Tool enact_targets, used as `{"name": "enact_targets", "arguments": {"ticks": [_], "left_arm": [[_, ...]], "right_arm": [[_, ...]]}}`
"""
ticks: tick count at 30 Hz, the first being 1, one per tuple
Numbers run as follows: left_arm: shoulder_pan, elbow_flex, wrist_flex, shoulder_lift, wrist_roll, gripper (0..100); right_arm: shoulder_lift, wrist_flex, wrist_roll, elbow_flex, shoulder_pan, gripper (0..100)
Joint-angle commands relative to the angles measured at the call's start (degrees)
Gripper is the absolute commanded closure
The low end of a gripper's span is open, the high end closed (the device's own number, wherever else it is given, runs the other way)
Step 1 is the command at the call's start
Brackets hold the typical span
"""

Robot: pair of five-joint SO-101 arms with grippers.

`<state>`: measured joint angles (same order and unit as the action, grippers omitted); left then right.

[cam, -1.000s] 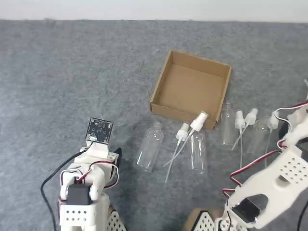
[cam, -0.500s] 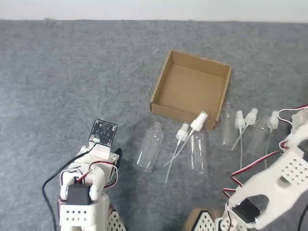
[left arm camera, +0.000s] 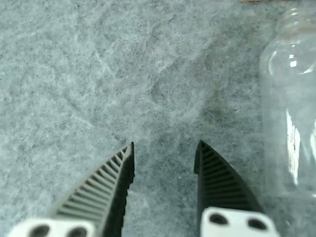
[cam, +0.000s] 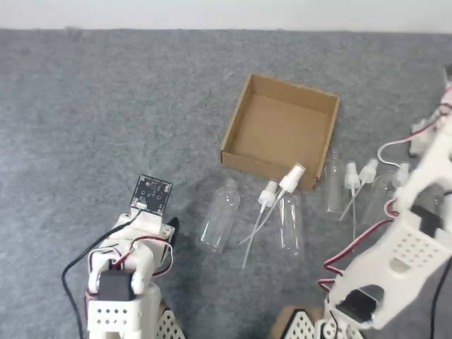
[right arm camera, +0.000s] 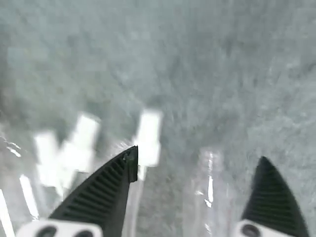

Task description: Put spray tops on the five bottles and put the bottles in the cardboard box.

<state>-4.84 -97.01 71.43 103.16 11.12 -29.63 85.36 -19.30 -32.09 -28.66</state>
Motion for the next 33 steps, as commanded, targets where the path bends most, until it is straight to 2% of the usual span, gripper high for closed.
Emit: {"name": "enact_targets", "arguments": {"ticks": [1, 6, 18, 24, 30, 33], "left_arm": [[-0.18, 0.48, 0.09, 1.23, 0.35, 82], [-0.18, 0.48, 0.09, 1.23, 0.44, 82], [-0.18, 0.48, 0.09, 1.23, 0.44, 82], [-0.18, 0.48, 0.09, 1.23, 0.44, 82], [-0.18, 0.48, 0.09, 1.23, 0.44, 82], [-0.18, 0.48, 0.09, 1.23, 0.44, 82]], "right_arm": [[3.91, -0.92, 6.86, -4.48, 3.65, 74.6], [-3.3, -4.18, 10.46, -4.57, 4.35, 79.0], [-12.97, -5.58, 10.29, -4.57, 1.89, 76.4], [-14.73, -6.55, 10.29, -4.66, 1.8, 85.1], [-14.73, -7.25, 10.29, -4.66, 1.8, 86.4], [-14.73, -7.34, 10.29, -5.71, 1.8, 92.7]]}}
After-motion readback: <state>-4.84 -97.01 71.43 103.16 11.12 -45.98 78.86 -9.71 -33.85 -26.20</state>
